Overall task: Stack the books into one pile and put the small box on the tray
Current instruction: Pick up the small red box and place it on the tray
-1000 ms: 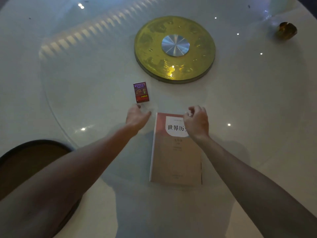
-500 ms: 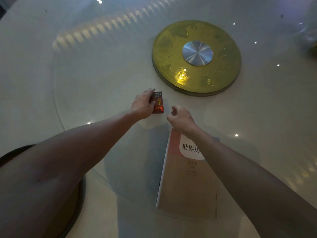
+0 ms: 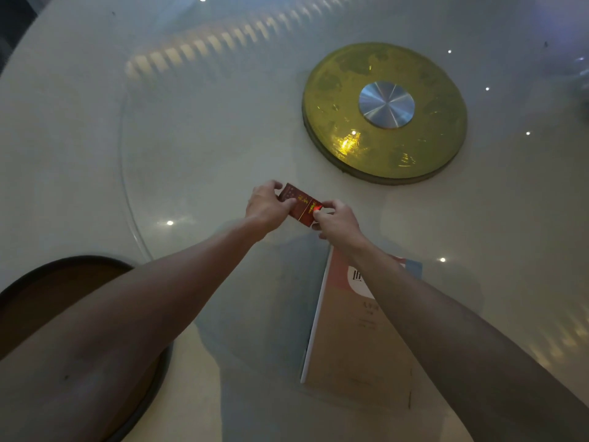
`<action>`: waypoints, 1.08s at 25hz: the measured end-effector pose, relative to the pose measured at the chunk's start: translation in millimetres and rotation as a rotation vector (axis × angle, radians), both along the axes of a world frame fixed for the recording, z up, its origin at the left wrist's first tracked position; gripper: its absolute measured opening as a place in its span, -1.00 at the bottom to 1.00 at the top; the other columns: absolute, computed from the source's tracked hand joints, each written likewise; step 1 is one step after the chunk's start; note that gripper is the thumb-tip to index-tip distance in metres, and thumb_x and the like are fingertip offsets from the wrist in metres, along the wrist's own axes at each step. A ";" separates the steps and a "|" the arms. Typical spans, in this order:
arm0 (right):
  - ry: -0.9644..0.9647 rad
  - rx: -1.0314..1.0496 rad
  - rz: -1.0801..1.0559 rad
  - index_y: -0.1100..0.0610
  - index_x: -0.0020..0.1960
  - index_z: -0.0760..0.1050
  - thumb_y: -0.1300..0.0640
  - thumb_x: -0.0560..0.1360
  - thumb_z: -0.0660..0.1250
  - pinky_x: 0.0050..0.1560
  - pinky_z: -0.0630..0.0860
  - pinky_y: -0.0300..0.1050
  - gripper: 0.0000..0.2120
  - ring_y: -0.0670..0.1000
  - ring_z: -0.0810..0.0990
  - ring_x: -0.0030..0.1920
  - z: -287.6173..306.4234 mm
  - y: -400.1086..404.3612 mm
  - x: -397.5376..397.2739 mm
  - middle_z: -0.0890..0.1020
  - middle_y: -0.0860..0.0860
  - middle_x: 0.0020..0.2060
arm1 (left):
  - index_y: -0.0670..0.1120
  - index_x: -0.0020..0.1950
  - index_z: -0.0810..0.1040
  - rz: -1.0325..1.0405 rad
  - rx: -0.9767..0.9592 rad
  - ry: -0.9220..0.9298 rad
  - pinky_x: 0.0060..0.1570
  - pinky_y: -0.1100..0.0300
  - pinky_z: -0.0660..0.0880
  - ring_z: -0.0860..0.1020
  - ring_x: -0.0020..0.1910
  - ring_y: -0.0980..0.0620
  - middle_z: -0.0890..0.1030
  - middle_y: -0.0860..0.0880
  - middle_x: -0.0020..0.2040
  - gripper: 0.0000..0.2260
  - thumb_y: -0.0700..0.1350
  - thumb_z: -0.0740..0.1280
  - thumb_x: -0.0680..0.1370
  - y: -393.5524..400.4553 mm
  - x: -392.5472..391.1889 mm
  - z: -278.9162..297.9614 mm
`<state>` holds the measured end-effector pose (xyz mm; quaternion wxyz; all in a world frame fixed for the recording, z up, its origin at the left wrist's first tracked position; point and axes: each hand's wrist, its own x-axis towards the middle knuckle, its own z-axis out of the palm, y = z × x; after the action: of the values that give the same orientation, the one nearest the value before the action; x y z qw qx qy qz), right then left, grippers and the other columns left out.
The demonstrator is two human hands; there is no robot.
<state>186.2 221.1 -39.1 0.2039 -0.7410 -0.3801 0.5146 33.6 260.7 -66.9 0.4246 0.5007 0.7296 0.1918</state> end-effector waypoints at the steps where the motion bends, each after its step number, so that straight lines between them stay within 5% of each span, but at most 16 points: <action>1: 0.012 0.014 -0.007 0.26 0.43 0.43 0.22 0.62 0.30 0.11 0.61 0.13 -0.61 0.22 0.70 0.12 4.8 -1.7 -1.5 0.64 0.28 0.20 | 0.00 0.23 0.58 0.010 0.002 -0.025 -0.03 0.03 0.59 0.65 -0.04 -0.05 0.67 -0.06 -0.02 -0.65 0.02 0.46 0.47 -4.9 -5.4 3.9; 7: 0.050 0.072 -0.015 0.30 0.37 0.46 0.28 0.58 0.35 0.03 0.63 0.14 -0.63 0.17 0.68 -0.03 31.2 -19.1 -30.8 0.66 0.27 0.13 | -0.06 0.03 0.61 0.172 -0.021 -0.219 -0.16 0.02 0.61 0.65 -0.27 -0.04 0.70 -0.15 -0.14 -0.85 -0.03 0.42 0.52 -54.6 -50.6 25.3; 10: 0.085 0.090 0.052 0.31 0.25 0.57 0.28 0.58 0.35 -0.10 0.59 -0.02 -0.75 0.10 0.67 -0.11 40.4 -32.6 -63.3 0.68 0.22 0.04 | -0.11 -0.09 0.52 0.284 -0.024 -0.350 -0.25 0.00 0.63 0.67 -0.36 -0.04 0.69 -0.20 -0.15 -0.87 -0.11 0.44 0.53 -95.2 -85.7 35.7; 16: 0.163 0.075 0.304 0.25 0.32 0.59 0.36 0.55 0.34 0.07 0.61 0.08 -0.66 0.08 0.64 -0.04 51.4 -72.3 -170.1 0.67 0.15 0.03 | -0.22 0.16 0.52 0.463 -0.004 -0.556 -0.28 0.13 0.63 0.66 -0.34 -0.03 0.67 -0.22 -0.16 -0.73 -0.21 0.47 0.51 -194.7 -163.3 43.4; 20: 0.105 0.069 0.531 0.17 0.36 0.57 0.34 0.54 0.36 -0.01 0.63 -0.10 -0.61 0.03 0.65 -0.01 43.3 -109.5 -245.4 0.68 0.07 0.07 | -0.15 0.06 0.59 0.626 0.018 -0.548 -0.22 0.08 0.62 0.65 -0.34 0.04 0.69 -0.16 -0.19 -0.83 -0.16 0.48 0.51 -259.6 -214.6 34.9; 24: 0.003 0.065 0.672 0.12 0.40 0.53 0.19 0.56 0.44 0.13 0.67 0.03 -0.59 0.06 0.67 0.13 30.2 -141.1 -304.0 0.63 0.02 0.14 | -0.06 0.02 0.66 0.732 0.007 -0.454 -0.26 0.17 0.58 0.67 -0.24 0.09 0.72 -0.05 -0.18 -0.86 -0.03 0.46 0.52 -310.2 -261.0 21.8; 27: -0.050 0.122 0.812 0.07 0.34 0.56 0.14 0.56 0.44 -0.13 0.61 -0.23 -0.64 -0.09 0.64 0.01 17.0 -163.9 -340.7 0.63 -0.03 0.11 | -0.02 -0.02 0.71 0.763 0.002 -0.346 -0.28 0.33 0.49 0.66 -0.14 0.13 0.72 0.06 -0.14 -0.88 -0.01 0.45 0.52 -338.3 -289.0 12.3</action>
<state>-154.5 57.2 -22.1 0.0184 -0.5295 -0.6762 0.5118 -255.4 -77.6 -54.6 0.4389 0.1551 0.7806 0.4172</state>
